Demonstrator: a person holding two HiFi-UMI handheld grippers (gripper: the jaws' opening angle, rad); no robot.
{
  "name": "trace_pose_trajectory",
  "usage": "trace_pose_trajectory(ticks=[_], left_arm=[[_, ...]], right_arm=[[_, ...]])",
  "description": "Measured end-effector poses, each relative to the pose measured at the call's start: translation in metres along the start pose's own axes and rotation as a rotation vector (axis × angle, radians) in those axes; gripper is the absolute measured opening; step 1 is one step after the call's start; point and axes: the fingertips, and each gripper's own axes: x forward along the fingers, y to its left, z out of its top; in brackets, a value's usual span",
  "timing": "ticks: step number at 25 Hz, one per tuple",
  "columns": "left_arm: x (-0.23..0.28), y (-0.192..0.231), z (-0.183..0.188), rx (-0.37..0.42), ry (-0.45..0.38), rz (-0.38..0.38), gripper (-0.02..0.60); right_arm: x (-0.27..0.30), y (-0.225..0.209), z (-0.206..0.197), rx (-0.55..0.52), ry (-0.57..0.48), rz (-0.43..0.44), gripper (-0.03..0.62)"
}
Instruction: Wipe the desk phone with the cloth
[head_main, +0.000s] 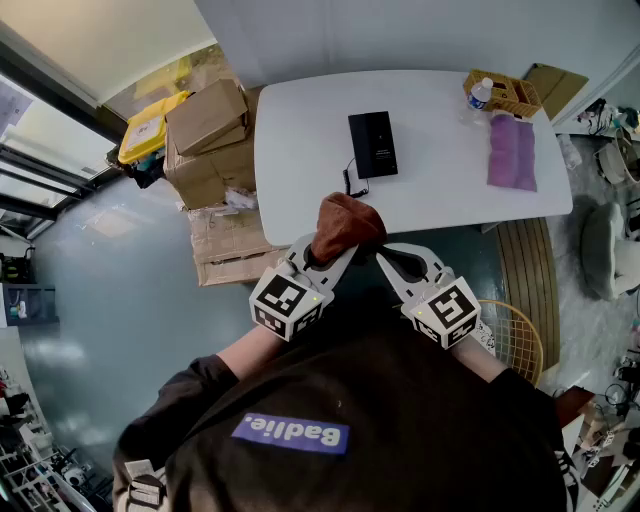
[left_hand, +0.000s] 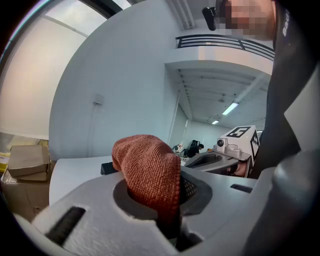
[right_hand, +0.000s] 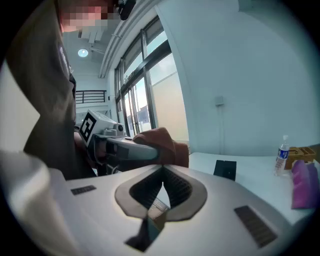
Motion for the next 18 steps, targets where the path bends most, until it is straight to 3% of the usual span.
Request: trace_pose_trajectory(ticks=[18], left_arm=[[-0.01, 0.016, 0.001, -0.018, -0.015, -0.012, 0.061]], right_arm=[[0.014, 0.005, 0.007, 0.006, 0.001, -0.02, 0.031]])
